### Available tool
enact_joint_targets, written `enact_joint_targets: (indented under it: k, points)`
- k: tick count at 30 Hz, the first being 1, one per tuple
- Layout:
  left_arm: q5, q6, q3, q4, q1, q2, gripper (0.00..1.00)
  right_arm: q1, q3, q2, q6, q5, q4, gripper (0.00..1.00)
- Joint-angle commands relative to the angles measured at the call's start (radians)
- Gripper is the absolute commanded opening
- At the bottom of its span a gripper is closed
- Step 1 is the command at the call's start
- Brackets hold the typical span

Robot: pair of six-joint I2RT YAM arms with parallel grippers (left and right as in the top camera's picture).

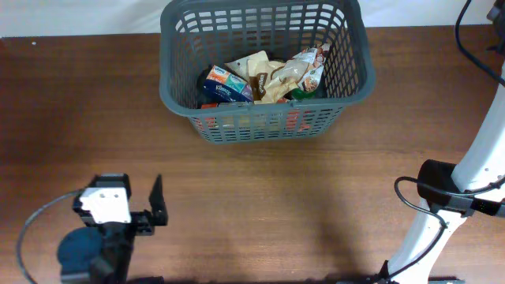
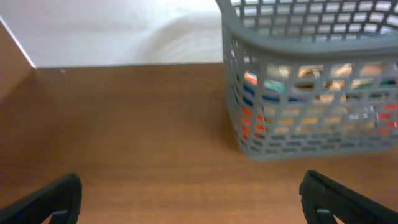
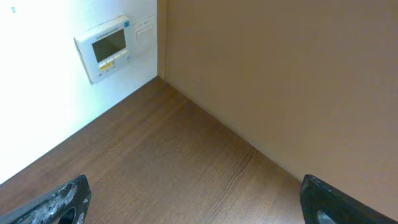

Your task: Pack container

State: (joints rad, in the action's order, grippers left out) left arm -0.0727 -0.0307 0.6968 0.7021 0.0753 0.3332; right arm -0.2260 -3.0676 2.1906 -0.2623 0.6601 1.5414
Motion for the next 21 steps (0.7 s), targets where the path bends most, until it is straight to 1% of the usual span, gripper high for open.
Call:
enact_joint_targets:
  k: [1,7,11,21]
  points:
    - [-0.052,0.04,-0.086,-0.016,0.007,-0.069,0.99,-0.003,-0.005,-0.024,-0.009,-0.002,-0.001,0.99]
    - [-0.063,0.045,-0.188,-0.018,0.007,-0.17,0.99,-0.003,-0.005,-0.024,-0.009,-0.002,-0.001,0.99]
    - [-0.06,0.046,-0.236,-0.018,0.007,-0.207,0.99,-0.003,-0.005,-0.024,-0.009,-0.002,-0.001,0.99]
    - [0.008,0.046,-0.36,-0.018,0.006,-0.29,0.99,-0.003,-0.005,-0.024,-0.009,-0.002,-0.001,0.99]
